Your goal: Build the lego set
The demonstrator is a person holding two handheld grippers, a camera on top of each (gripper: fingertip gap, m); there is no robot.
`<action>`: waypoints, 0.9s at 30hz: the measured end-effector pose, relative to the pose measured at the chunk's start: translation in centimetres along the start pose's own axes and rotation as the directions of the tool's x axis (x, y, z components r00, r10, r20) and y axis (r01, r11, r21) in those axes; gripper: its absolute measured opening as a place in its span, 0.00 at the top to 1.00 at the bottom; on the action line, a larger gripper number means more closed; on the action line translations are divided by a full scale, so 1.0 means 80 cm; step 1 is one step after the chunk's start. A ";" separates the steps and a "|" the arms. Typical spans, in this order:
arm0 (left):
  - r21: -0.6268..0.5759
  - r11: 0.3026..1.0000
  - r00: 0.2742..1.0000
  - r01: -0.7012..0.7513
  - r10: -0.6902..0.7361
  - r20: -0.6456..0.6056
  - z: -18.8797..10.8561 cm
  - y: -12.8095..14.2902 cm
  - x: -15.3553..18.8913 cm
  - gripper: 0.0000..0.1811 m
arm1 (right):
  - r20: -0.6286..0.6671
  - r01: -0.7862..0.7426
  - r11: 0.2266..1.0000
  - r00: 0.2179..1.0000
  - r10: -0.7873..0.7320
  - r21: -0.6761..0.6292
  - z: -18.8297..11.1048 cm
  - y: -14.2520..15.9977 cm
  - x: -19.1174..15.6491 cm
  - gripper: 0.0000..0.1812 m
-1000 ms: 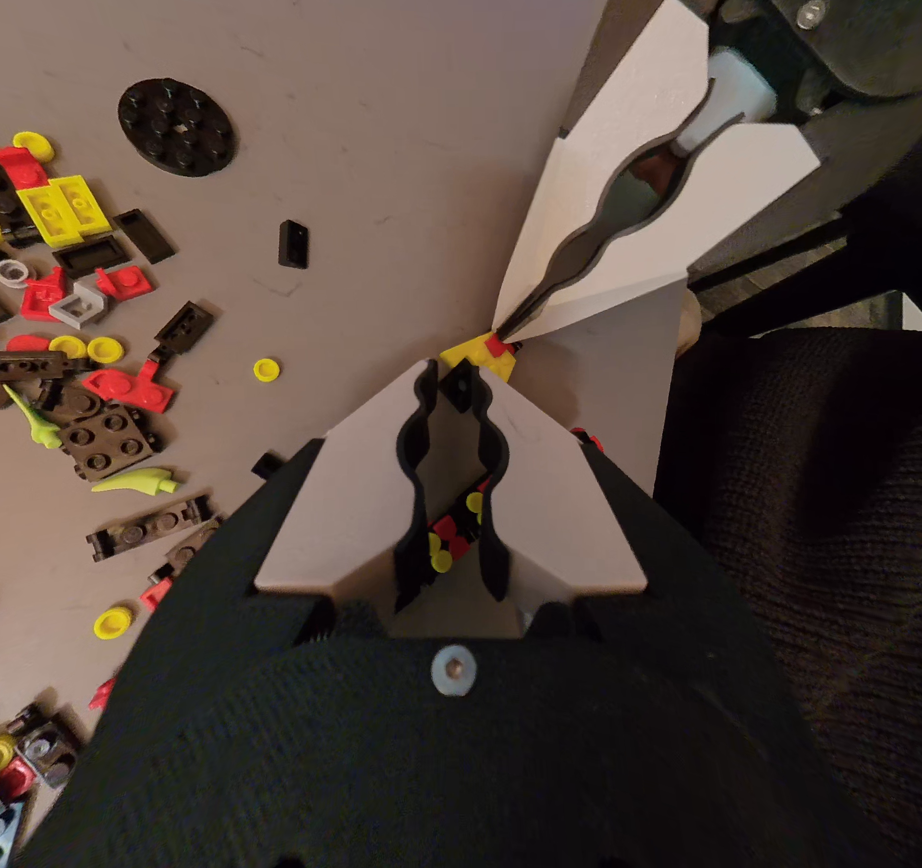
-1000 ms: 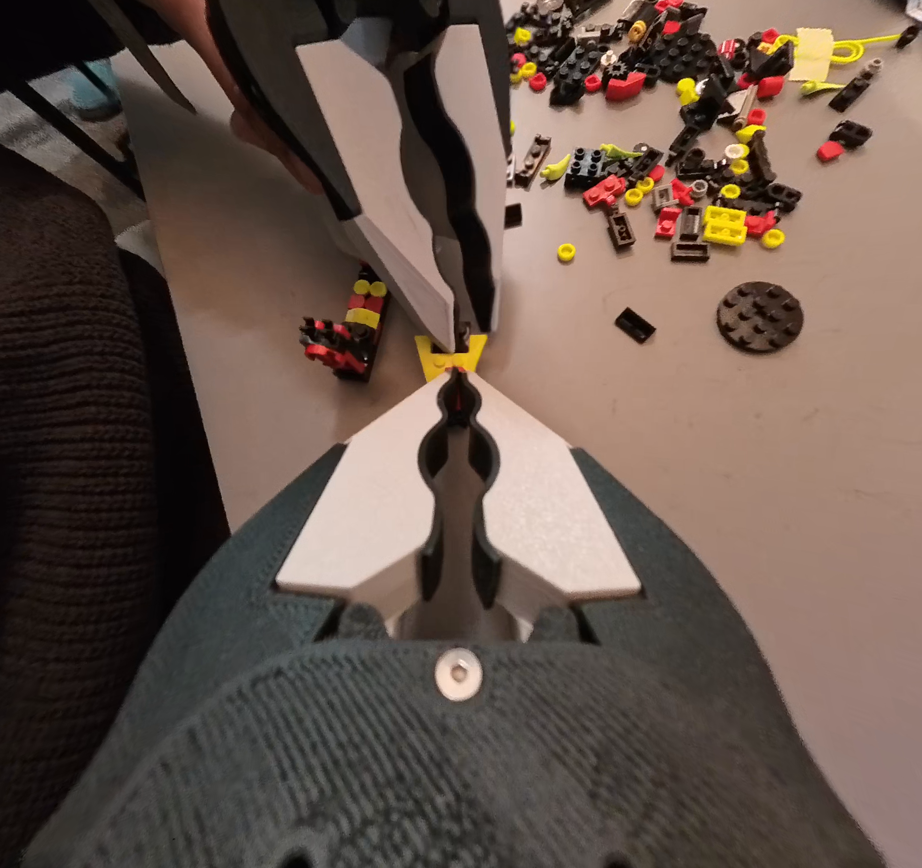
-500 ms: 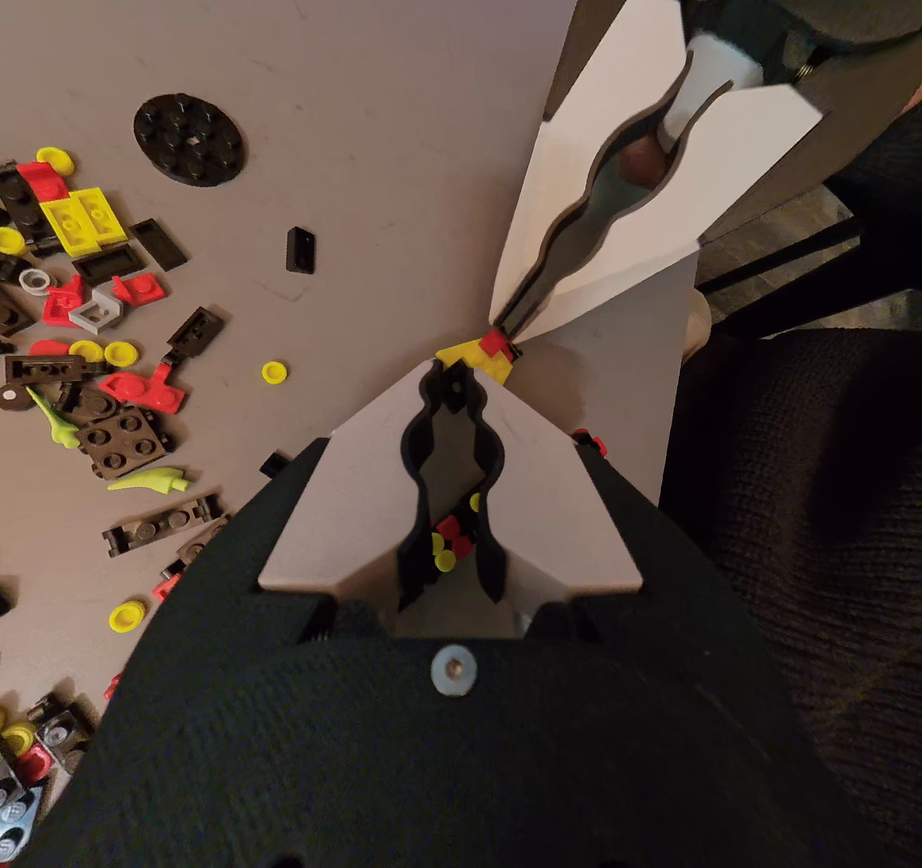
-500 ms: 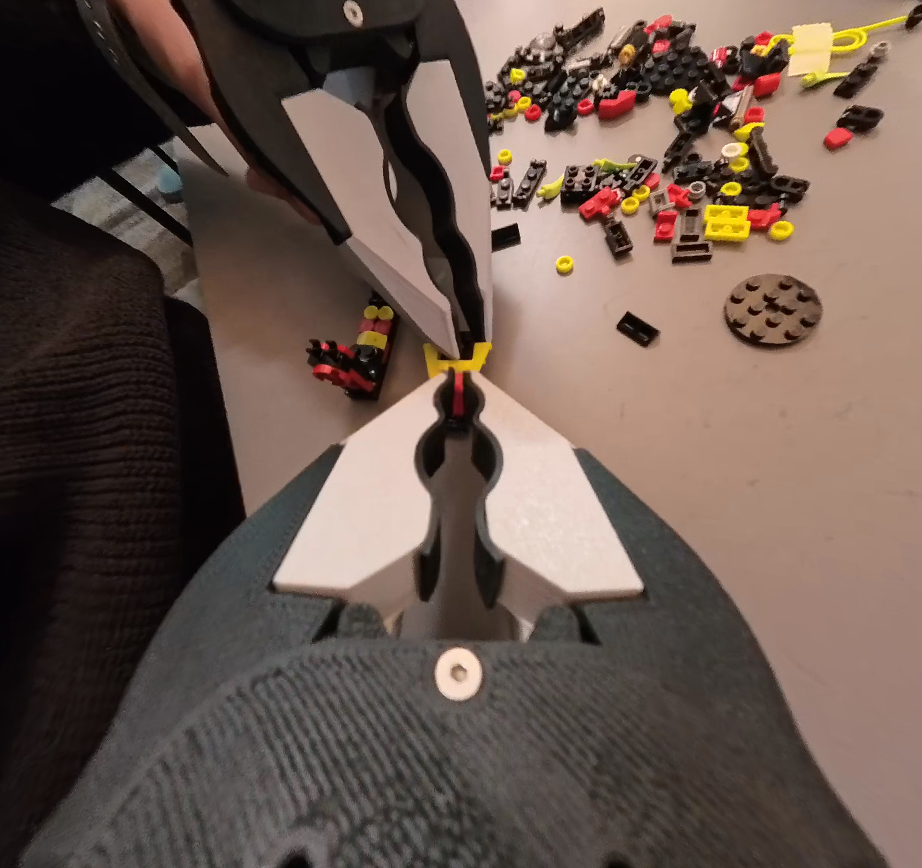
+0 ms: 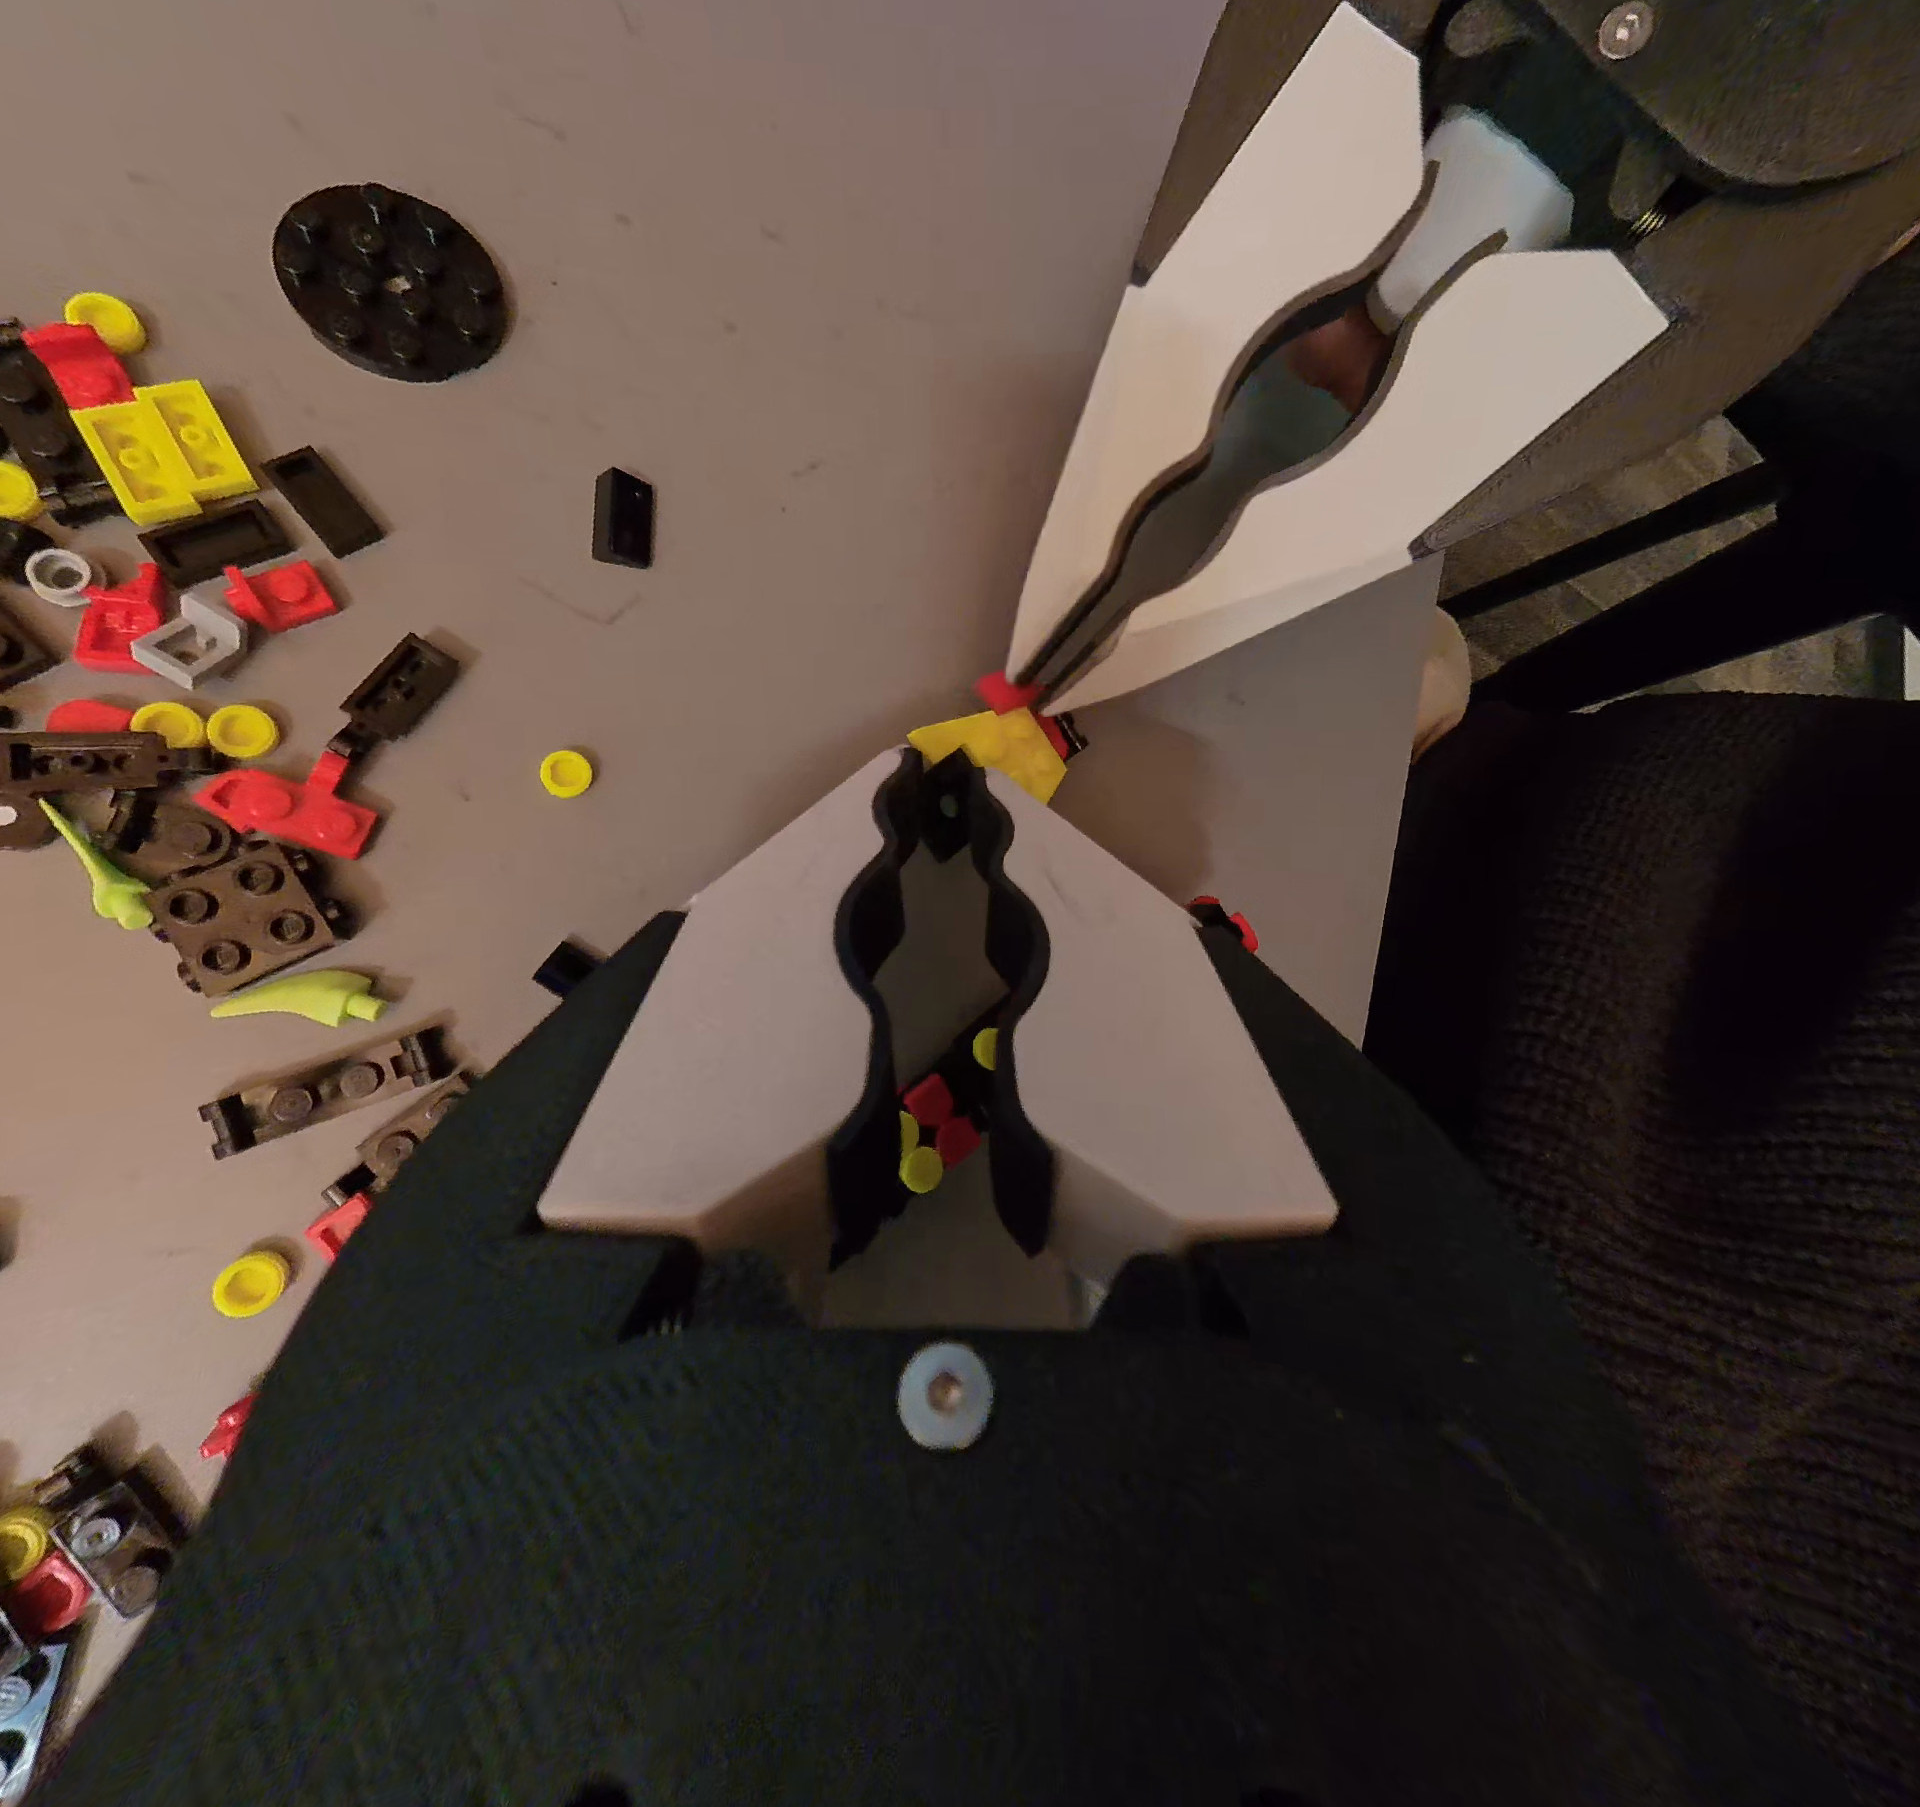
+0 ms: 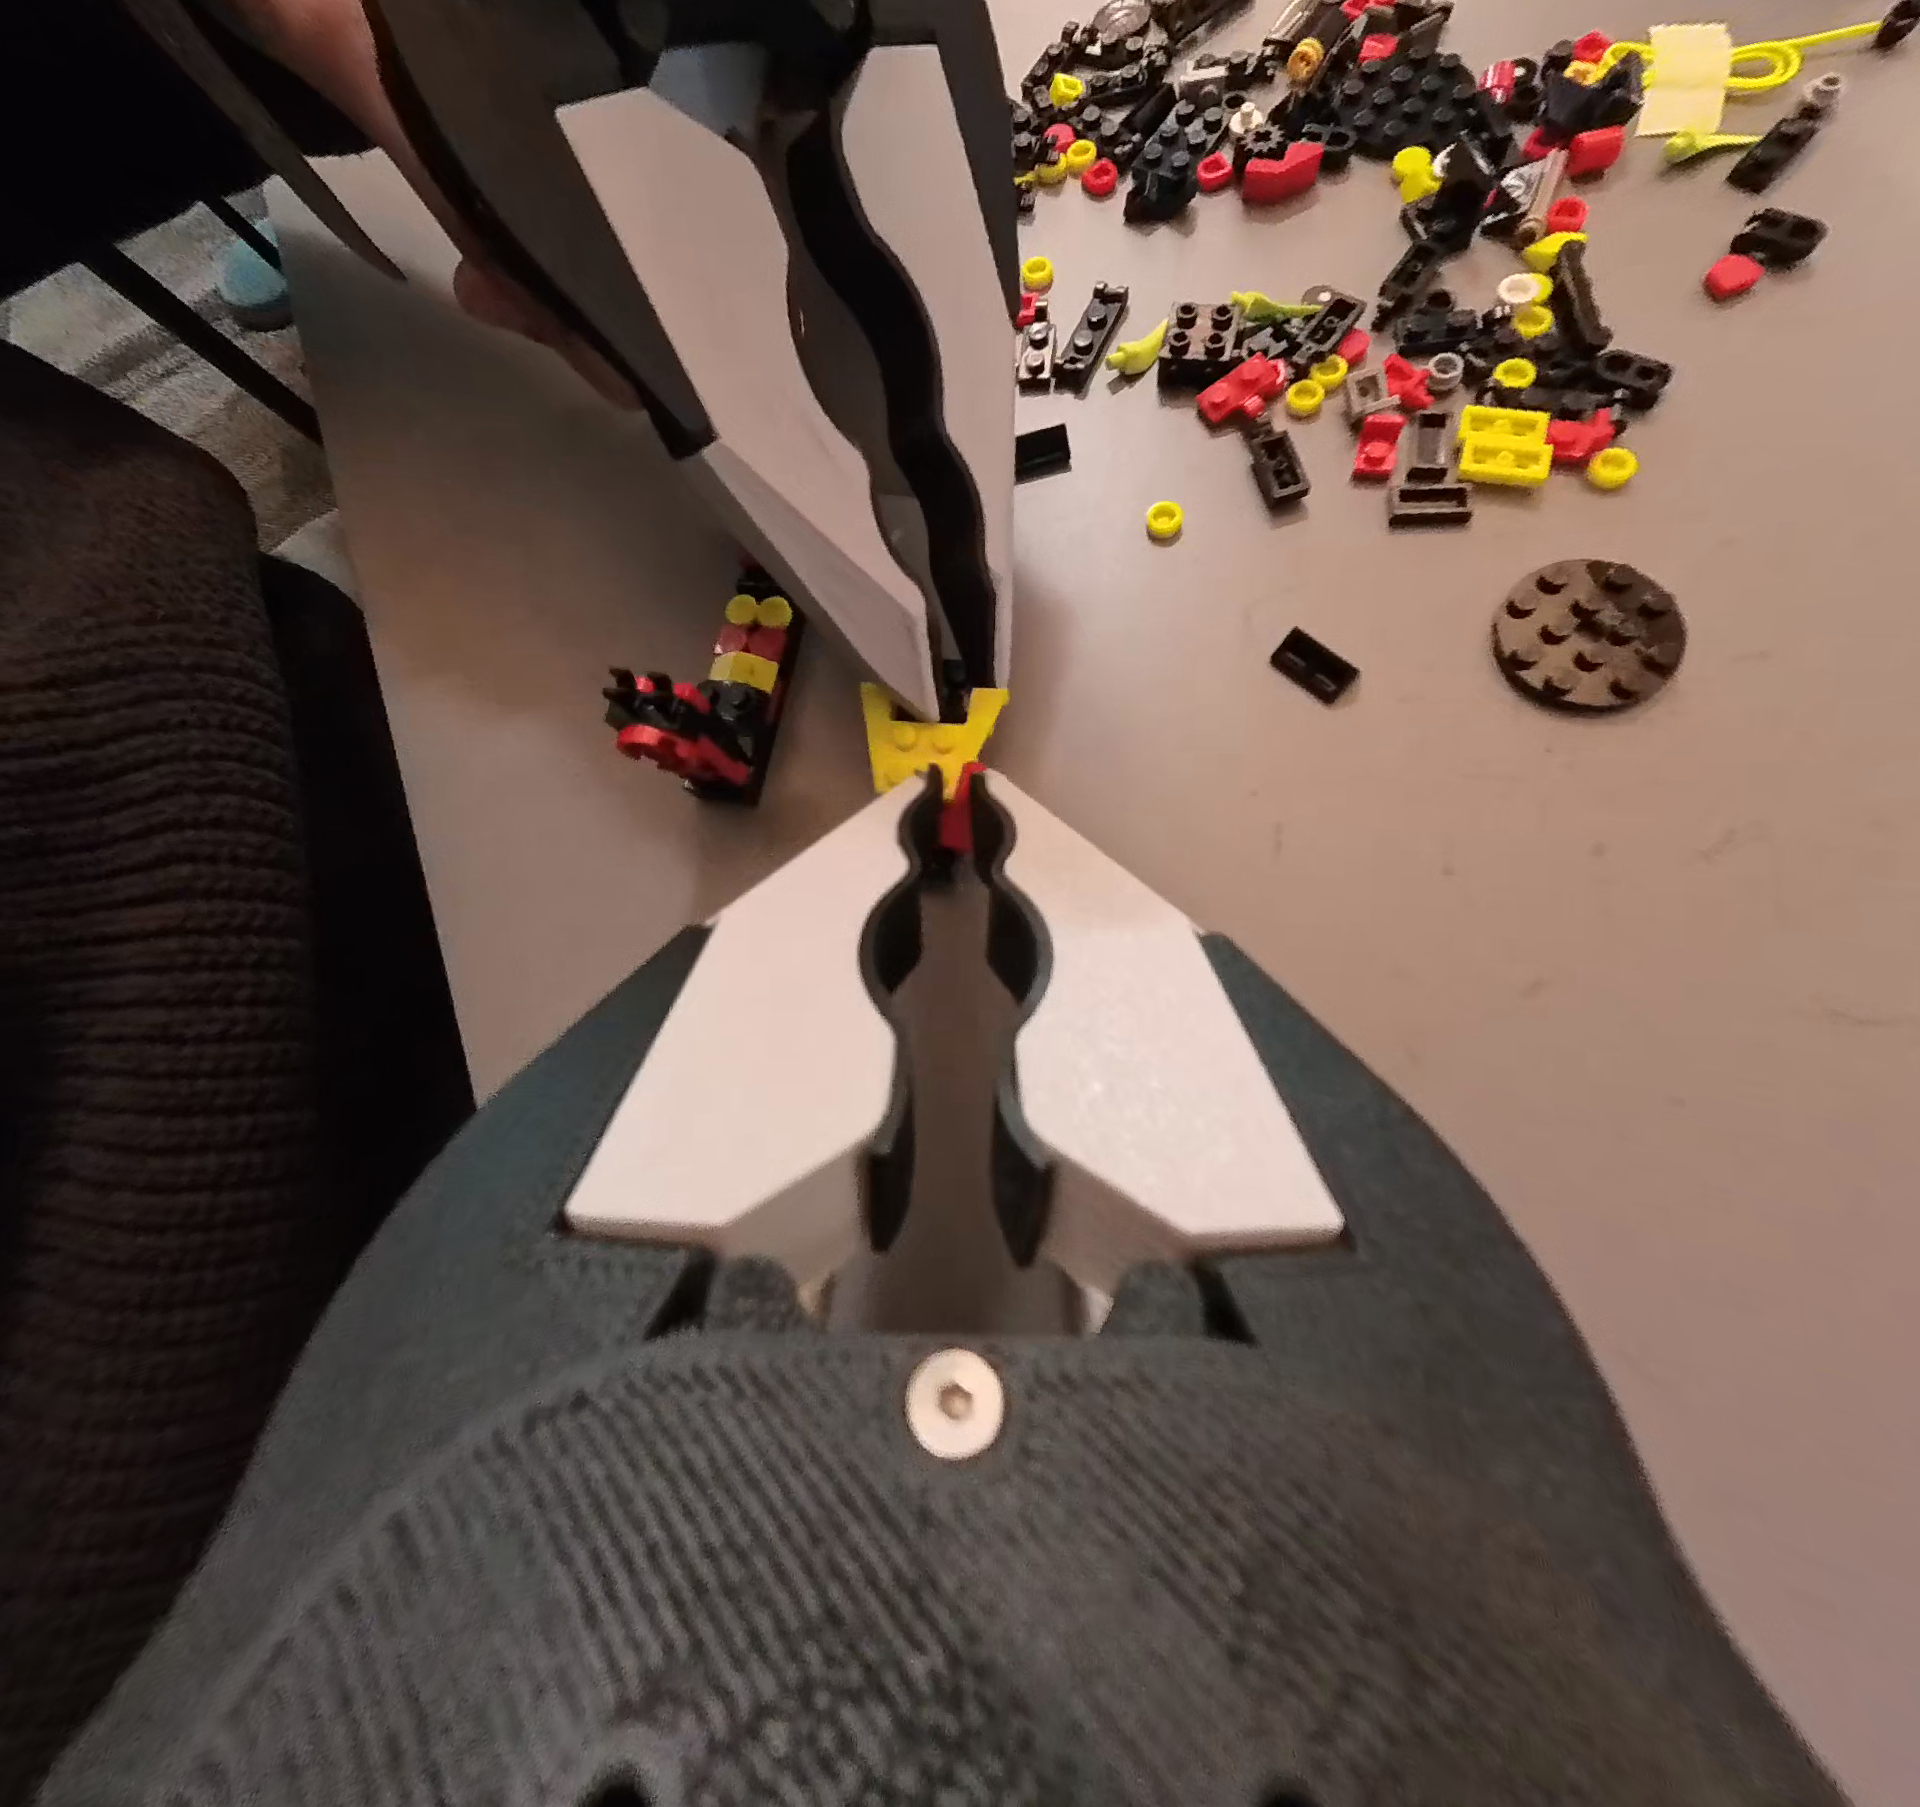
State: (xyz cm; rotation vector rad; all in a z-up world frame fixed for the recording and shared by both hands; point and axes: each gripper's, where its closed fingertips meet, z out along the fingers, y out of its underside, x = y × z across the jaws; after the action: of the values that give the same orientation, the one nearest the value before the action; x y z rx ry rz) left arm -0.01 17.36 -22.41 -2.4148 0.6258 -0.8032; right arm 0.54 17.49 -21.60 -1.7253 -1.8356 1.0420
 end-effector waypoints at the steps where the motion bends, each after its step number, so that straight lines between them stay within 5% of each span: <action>1: -0.001 1.000 1.000 0.000 0.000 0.002 0.000 0.000 0.000 0.96 | 0.004 0.000 1.000 1.000 0.000 0.002 0.000 -0.001 -0.001 1.00; 27: -0.006 1.000 1.000 -0.004 0.004 0.010 0.000 0.001 0.000 0.97 | -0.035 -0.066 0.998 0.997 0.066 0.014 -0.011 0.003 0.021 0.96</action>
State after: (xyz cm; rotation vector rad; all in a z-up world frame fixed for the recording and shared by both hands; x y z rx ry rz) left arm -0.01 17.32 -22.44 -2.4206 0.6303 -0.7886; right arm 1.07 19.32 -21.54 -1.7967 -1.7576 1.0392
